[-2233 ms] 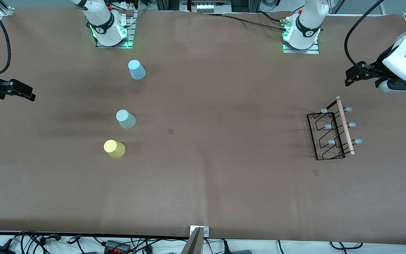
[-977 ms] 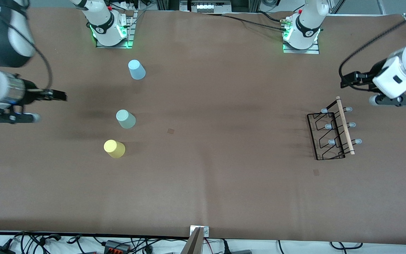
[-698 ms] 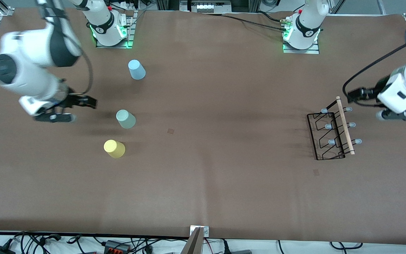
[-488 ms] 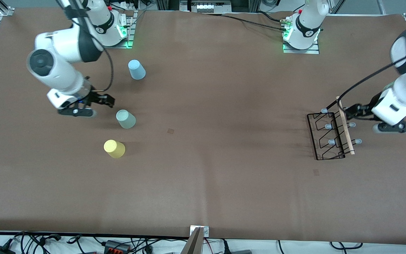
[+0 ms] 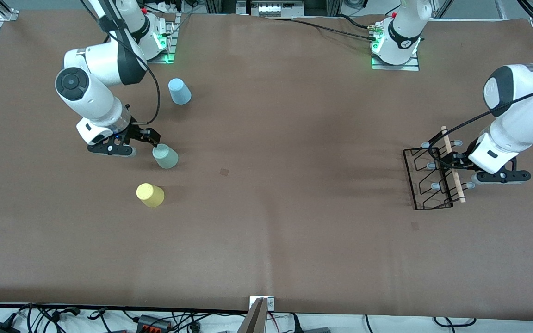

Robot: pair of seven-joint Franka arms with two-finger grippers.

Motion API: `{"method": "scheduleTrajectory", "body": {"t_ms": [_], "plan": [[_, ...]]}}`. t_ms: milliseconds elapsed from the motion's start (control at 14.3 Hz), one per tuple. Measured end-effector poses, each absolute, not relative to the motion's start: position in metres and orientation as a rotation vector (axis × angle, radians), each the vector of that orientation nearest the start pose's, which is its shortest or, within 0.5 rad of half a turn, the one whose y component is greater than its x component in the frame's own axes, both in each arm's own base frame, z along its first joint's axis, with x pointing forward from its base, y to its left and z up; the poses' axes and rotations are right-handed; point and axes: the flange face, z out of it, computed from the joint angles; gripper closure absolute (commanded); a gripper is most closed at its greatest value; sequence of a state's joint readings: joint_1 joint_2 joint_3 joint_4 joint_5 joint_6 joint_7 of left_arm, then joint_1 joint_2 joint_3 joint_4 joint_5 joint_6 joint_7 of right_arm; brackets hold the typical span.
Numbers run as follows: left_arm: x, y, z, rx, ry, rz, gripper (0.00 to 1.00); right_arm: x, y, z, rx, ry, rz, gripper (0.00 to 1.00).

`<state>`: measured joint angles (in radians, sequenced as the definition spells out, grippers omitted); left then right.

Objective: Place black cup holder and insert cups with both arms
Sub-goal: 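Reach the right gripper to the teal cup while the left gripper reaches the rack, then grasp the rack handle with the left gripper and carry it to mid-table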

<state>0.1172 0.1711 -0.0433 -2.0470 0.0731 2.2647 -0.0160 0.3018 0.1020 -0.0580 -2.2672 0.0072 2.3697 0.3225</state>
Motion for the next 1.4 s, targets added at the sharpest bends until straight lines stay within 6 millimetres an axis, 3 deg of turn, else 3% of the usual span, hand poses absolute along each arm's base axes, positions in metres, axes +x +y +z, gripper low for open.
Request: {"method": "scheduleTrajectory", "body": {"t_ms": [279, 419, 698, 977, 1395], "plan": [[0.580, 0.051, 0.346, -3.091, -0.080, -0.065, 0.42, 0.521, 0.130, 0.278, -3.136, 0.128, -0.048, 0.00], [0.580, 0.050, 0.342, -3.092, -0.079, -0.058, 0.48, 0.523, 0.131, 0.263, -3.133, 0.126, -0.074, 0.00], [0.581, 0.050, 0.336, -3.093, -0.077, -0.047, 0.61, 0.523, 0.134, 0.256, -3.132, 0.118, -0.081, 0.00], [0.581, 0.051, 0.330, -3.094, -0.077, -0.034, 0.97, 0.517, 0.140, 0.248, -3.129, 0.097, -0.087, 0.00], [0.588, 0.056, 0.340, -3.091, -0.085, -0.083, 0.99, 0.507, 0.147, 0.223, -3.133, 0.068, -0.072, 0.00]]}}
